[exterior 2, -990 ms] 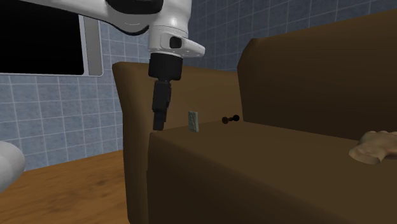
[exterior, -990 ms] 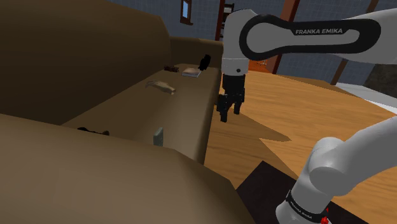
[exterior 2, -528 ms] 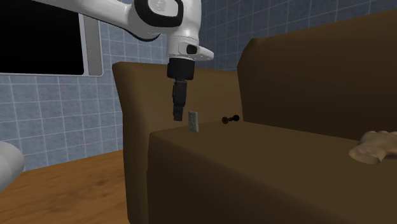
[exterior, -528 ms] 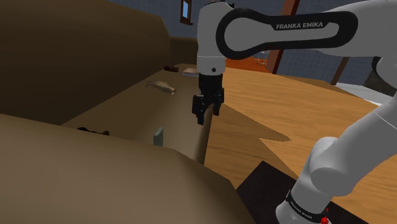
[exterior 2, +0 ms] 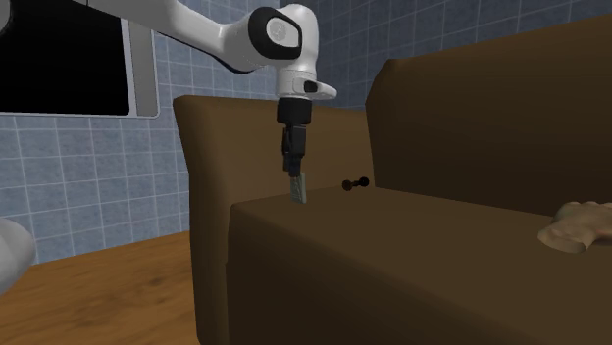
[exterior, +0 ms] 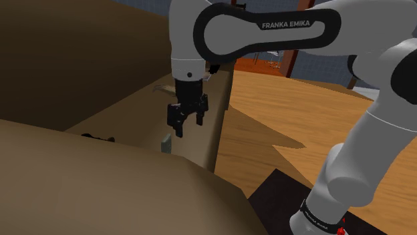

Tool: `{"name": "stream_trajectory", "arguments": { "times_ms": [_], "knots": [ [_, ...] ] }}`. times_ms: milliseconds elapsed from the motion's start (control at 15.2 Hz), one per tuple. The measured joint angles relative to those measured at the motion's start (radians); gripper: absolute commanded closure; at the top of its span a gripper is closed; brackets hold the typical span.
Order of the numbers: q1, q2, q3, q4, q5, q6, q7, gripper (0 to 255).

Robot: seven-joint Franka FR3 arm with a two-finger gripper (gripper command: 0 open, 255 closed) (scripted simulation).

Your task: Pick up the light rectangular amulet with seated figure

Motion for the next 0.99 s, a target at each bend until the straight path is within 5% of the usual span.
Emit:
{"name": "stream_trajectory", "arguments": {
  "times_ms": [396, 858, 924, 990],
  "knots": [
    [0.067, 0.213, 0.072, 0.217, -0.117, -0.022, 0.123, 0],
    [0.073, 0.229, 0.074, 0.147, -0.128, 0.062, 0.135, 0],
    [0.072, 0.228, 0.074, 0.142, -0.127, 0.067, 0.135, 255],
    [0.072, 0.228, 0.074, 0.138, -0.127, 0.07, 0.134, 255]
  ]
}}
